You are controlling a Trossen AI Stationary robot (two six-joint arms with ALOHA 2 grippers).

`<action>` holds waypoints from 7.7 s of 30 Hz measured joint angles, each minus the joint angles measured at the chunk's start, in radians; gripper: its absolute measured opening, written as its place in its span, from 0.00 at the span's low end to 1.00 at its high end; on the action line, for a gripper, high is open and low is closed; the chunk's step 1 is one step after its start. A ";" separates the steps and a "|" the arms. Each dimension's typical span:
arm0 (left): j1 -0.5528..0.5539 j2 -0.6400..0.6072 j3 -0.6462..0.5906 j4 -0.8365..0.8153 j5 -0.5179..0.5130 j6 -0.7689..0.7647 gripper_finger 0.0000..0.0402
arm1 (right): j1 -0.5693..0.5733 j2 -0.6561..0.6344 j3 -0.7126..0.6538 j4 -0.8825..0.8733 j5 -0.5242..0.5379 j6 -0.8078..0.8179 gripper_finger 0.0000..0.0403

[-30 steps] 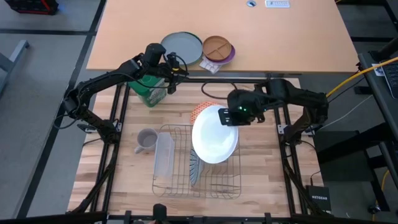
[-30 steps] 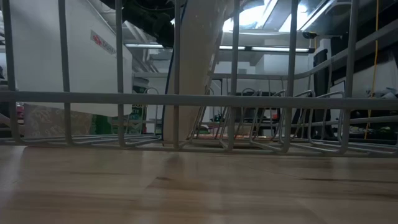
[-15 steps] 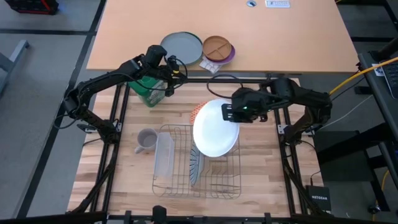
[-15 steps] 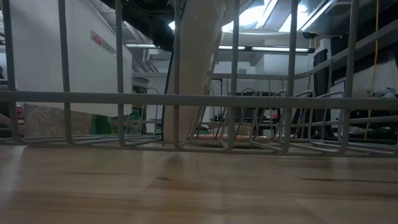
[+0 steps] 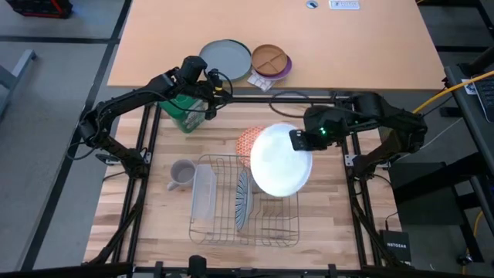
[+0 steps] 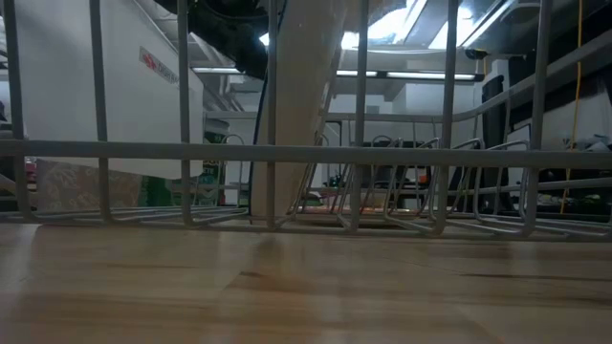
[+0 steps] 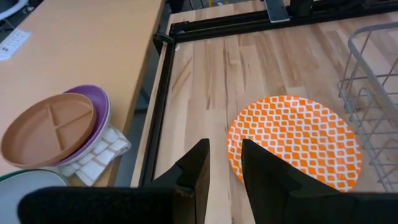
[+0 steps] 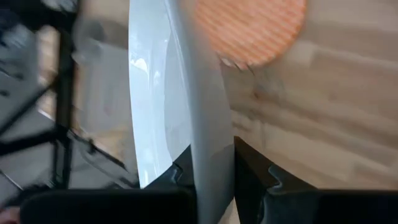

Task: Sort dishes
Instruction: Put the white plate in the dish rack

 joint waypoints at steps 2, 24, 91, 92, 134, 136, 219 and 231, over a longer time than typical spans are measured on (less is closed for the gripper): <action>0.000 0.000 0.000 0.001 0.000 -0.010 0.20 | 0.000 -0.025 -0.060 -0.001 -0.046 -0.004 0.14; -0.030 0.000 0.000 0.002 0.000 -0.042 0.20 | 0.000 -0.080 -0.401 0.005 -0.250 0.059 0.14; -0.112 0.000 -0.001 -0.005 0.000 0.020 0.20 | 0.001 0.107 -0.404 0.274 -0.511 0.168 0.29; -0.112 0.000 -0.001 -0.005 0.000 0.020 0.20 | 0.001 0.108 -0.403 0.277 -0.507 0.164 0.29; -0.231 0.000 -0.001 -0.029 0.063 0.147 0.20 | 0.001 0.108 -0.450 0.338 -0.508 0.185 0.29; -0.239 -0.002 -0.001 -0.031 0.063 0.147 0.20 | 0.000 0.108 -0.450 0.338 -0.503 0.185 0.29; -0.054 -1.059 -1.210 0.206 -0.002 -0.513 0.20 | 0.000 0.108 -0.449 0.326 -0.415 0.182 0.29; -0.053 -1.059 -1.210 0.206 -0.002 -0.513 0.20 | 0.000 0.110 -0.449 0.322 -0.423 0.197 0.38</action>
